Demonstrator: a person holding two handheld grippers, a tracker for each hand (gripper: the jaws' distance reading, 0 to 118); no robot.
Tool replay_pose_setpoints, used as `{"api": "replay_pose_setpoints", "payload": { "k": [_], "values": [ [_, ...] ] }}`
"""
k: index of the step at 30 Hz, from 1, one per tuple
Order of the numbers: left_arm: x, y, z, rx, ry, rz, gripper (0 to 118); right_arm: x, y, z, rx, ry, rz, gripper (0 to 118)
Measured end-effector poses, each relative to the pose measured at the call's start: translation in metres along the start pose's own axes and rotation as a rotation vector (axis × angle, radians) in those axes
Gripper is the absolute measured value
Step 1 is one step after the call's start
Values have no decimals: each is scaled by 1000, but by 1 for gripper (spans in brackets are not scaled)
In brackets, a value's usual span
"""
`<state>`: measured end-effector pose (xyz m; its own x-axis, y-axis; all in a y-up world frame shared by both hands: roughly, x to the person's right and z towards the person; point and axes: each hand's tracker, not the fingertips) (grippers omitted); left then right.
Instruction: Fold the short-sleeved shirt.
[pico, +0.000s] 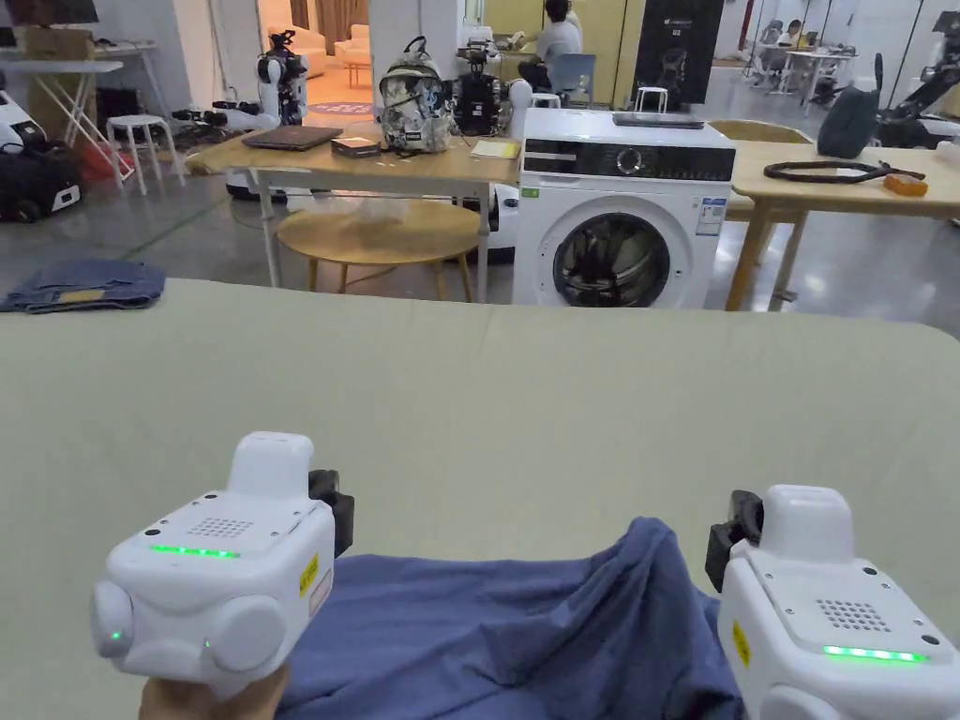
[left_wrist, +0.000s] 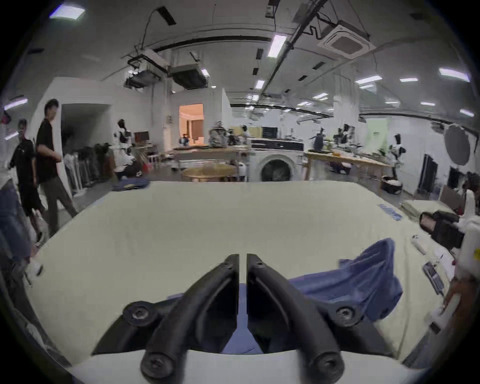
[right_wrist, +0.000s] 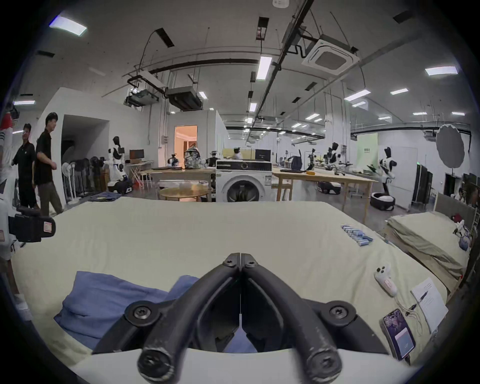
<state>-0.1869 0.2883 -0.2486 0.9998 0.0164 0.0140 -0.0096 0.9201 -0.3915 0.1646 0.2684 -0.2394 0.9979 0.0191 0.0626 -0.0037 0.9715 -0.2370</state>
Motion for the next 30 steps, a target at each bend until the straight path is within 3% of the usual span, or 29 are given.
{"api": "replay_pose_setpoints", "payload": {
  "k": [7, 19, 20, 21, 22, 23, 30],
  "values": [
    [-50, -2, -11, -130, 128, 61, 0, -12, 0, -6, -13, 16, 1, 0],
    [-119, 2, -114, -579, 18, 189, 0, 2, -4, -9, -62, -5, 0, 0],
    [-120, -1, -123, -607, 8, 207, 8, 4, -5, -9, -69, -10, -1, 0],
    [-120, -4, -132, -639, -3, 219, 37, 7, -7, -9, -75, -16, -1, 0],
    [-120, -7, -140, -678, -25, 233, 55, 9, -7, -8, -80, -20, 0, 0],
    [-118, -10, -148, -713, -14, 243, 63, 12, -9, -8, -87, -25, 3, 0],
    [-117, -41, -203, -840, 48, 246, 63, 30, -21, -6, -125, -63, 4, 0]
  ]
}}
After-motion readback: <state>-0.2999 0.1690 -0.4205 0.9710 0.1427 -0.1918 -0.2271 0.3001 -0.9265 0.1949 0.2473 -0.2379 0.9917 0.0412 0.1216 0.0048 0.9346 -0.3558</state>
